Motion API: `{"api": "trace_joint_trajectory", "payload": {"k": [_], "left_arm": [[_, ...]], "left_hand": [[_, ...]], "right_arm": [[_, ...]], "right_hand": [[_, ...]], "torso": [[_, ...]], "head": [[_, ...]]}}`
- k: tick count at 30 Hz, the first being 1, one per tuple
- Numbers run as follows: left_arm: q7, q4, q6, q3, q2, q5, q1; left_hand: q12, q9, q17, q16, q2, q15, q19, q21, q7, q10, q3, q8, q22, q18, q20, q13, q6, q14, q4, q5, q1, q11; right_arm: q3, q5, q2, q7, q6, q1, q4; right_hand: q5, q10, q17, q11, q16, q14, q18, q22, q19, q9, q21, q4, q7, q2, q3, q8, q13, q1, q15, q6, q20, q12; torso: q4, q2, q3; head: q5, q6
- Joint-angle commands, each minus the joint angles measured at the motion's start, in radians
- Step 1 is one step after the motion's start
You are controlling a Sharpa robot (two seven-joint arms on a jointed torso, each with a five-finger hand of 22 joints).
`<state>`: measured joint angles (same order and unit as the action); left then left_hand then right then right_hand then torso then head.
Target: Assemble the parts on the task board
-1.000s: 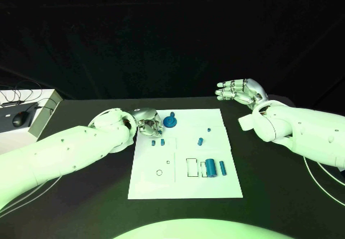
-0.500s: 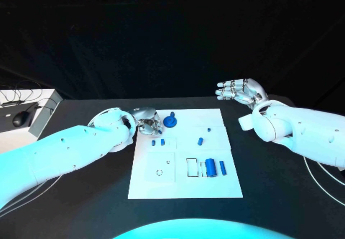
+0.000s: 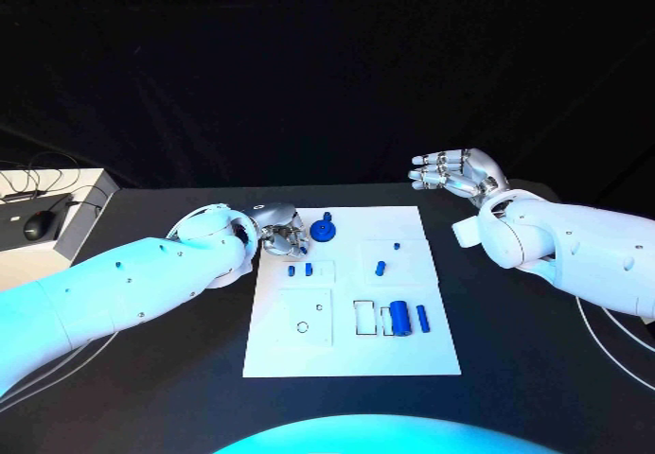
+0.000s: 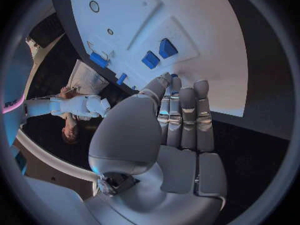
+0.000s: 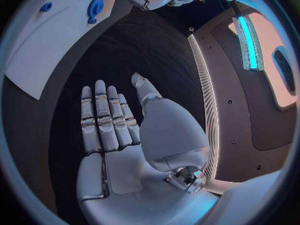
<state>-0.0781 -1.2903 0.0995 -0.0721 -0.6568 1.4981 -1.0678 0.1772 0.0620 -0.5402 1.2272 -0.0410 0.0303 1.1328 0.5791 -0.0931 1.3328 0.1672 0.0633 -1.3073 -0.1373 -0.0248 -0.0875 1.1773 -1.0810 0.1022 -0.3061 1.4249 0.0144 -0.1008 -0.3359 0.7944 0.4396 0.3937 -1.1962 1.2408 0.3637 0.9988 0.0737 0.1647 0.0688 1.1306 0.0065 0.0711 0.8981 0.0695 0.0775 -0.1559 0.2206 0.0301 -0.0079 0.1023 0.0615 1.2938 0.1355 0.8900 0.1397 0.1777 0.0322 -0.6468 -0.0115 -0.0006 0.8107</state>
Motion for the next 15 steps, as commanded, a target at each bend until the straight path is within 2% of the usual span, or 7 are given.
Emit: {"api": "trace_joint_trajectory", "payload": {"k": [1,15], "left_arm": [[0.01,0.004,-0.017,0.002,0.002,-0.01,0.002],[0.038,0.0,0.015,0.002,0.0,-0.027,0.002]], "left_hand": [[-0.003,0.001,-0.002,-0.005,0.012,0.0,0.002,-0.004,-0.001,-0.007,0.002,-0.002,-0.017,0.013,-0.001,0.001,-0.012,0.0,0.007,0.002,-0.002,0.0],[-0.004,0.001,-0.006,-0.011,0.006,0.003,0.002,-0.002,0.007,-0.004,0.011,-0.002,-0.017,0.014,-0.003,0.001,-0.032,-0.001,0.018,0.002,0.0,-0.005]], "right_arm": [[0.001,-0.005,-0.001,0.006,-0.008,0.0,0.0],[0.001,-0.005,-0.001,0.006,-0.009,0.0,0.0]], "right_hand": [[0.005,0.009,-0.001,-0.001,-0.004,0.001,-0.006,0.0,-0.004,-0.001,-0.002,0.0,0.002,0.005,0.006,-0.007,-0.001,-0.008,-0.003,0.002,-0.003,-0.005],[0.005,0.009,-0.001,-0.001,-0.004,0.001,-0.006,0.0,-0.004,-0.001,-0.002,0.0,0.002,0.005,0.006,-0.007,-0.001,-0.008,-0.003,0.002,-0.003,-0.005]], "torso": [[-0.0008,0.0,-0.0007],[0.0,0.0,-0.0005]], "head": [[0.0,0.0],[-0.001,0.001]]}}
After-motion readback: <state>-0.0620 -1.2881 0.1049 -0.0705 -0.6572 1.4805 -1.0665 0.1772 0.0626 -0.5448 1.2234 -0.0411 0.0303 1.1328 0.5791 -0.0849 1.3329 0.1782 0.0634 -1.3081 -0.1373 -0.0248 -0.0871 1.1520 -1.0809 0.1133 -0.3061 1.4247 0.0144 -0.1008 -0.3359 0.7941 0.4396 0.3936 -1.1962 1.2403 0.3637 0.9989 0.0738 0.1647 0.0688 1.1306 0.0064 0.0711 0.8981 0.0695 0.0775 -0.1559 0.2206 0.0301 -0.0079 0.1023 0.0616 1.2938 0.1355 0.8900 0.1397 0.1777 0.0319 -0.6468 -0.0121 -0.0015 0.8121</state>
